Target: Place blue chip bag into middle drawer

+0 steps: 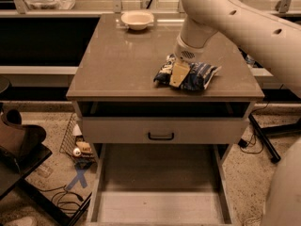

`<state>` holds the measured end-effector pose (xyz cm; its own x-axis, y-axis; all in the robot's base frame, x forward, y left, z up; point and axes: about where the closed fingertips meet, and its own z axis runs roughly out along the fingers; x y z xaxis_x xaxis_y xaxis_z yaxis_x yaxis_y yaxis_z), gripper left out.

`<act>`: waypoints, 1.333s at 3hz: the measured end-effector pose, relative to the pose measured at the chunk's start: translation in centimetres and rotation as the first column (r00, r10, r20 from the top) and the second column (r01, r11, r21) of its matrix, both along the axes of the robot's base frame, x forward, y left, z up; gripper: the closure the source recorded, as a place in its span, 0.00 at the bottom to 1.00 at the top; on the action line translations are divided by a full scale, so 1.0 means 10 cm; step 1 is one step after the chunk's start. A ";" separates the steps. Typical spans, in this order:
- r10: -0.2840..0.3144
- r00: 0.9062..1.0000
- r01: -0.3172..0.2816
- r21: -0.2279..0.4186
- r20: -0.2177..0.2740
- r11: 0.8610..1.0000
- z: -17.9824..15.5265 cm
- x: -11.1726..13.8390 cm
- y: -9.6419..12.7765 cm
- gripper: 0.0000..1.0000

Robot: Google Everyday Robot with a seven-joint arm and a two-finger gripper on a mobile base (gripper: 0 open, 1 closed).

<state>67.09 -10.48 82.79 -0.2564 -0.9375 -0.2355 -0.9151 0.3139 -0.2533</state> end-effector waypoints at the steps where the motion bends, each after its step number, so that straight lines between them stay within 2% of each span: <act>1: 0.000 1.000 0.000 0.000 0.000 1.000 0.01 0.00 0.00 0.92; 2: 0.001 1.000 -0.001 -0.001 -0.002 1.000 0.00 0.00 0.00 1.00; 3: 0.001 1.000 -0.001 0.000 -0.002 1.000 0.00 0.00 0.00 1.00; 4: -0.014 0.999 0.012 0.038 0.046 0.999 0.29 -0.17 -0.19 1.00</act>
Offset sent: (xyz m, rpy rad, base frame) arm 0.0000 0.0000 0.0015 0.0000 0.0000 0.0000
